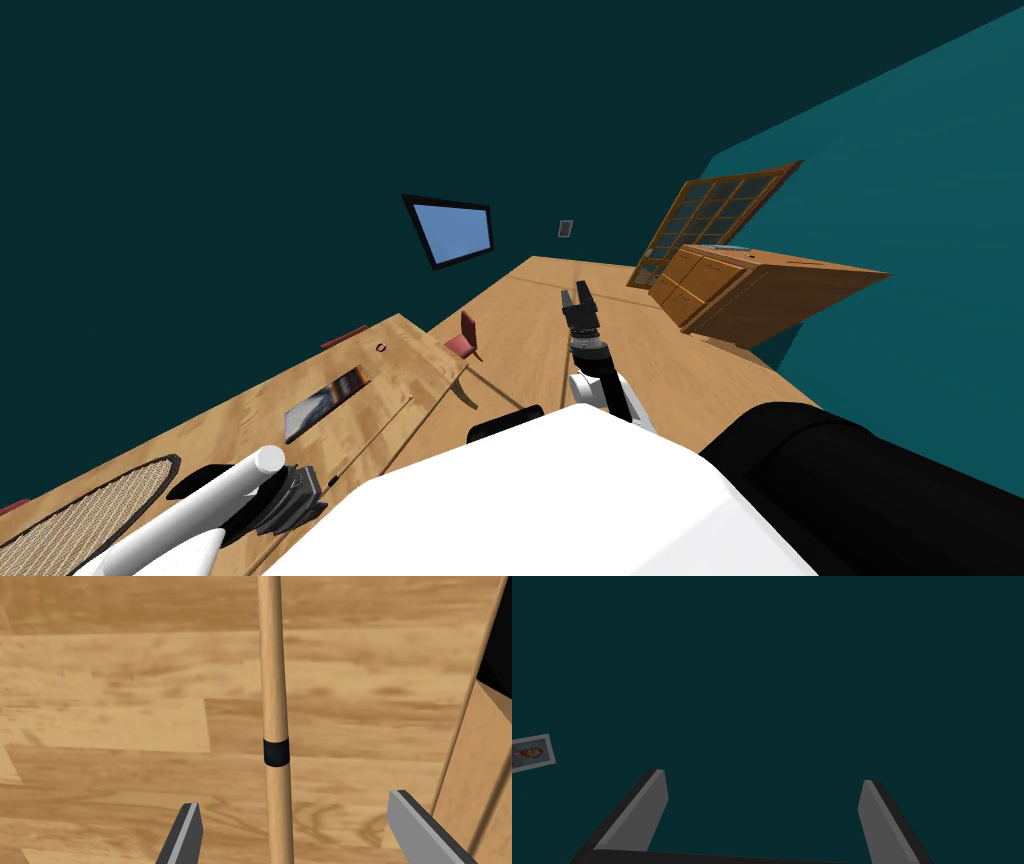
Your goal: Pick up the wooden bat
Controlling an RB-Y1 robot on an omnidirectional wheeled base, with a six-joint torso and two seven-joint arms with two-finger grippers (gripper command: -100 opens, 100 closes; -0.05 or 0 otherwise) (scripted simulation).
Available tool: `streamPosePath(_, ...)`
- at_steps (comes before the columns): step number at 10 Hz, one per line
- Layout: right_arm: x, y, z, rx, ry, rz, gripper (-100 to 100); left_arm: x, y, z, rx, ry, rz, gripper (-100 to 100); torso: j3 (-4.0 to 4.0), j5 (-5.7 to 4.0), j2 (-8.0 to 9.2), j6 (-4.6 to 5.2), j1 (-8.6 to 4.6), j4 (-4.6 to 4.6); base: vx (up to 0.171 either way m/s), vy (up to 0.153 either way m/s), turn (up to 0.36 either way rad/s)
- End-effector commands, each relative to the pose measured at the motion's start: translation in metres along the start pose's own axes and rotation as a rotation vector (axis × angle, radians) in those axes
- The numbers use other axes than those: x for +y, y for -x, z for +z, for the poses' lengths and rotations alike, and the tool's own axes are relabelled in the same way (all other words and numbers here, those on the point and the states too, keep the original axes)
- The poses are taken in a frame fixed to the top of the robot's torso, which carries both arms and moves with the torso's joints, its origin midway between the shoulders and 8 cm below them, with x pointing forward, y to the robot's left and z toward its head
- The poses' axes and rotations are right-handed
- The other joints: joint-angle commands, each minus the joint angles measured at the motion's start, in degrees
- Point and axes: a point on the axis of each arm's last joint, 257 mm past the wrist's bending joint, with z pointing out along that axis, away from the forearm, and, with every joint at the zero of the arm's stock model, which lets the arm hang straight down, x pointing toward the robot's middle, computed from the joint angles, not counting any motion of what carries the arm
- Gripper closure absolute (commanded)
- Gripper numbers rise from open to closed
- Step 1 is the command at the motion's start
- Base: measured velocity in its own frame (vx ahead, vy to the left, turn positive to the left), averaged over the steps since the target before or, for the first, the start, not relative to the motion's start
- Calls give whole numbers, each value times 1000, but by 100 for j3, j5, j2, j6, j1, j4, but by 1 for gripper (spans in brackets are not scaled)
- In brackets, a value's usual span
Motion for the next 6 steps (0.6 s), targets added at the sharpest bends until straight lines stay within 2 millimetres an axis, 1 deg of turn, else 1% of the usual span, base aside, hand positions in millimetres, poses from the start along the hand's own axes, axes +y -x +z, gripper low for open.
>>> streamPosePath(1, 0, 0, 0, 0, 0, 0, 0, 16, 2, 3, 5, 70, -26, -100, 0, 0, 0, 0, 0, 0, -25, 101, -169)
streamPosePath(2, 0, 0, 0, 0, 0, 0, 0, 24, 3, 4, 9, 103, -39, -100, 1, 1, 1, 1, 3, 0, -20, 105, -182)
streamPosePath(3, 0, 0, 0, 0, 0, 0, 0, 25, 3, 4, 9, 105, -39, -100, 0, 1, 0, 0, 5, 0, -6, 80, -62)
streamPosePath(6, 0, 0, 0, 0, 0, 0, 0, 43, 4, 4, 21, 179, -66, -100, -4, -2, -7, -1, -11, -1, -5, 64, -101)
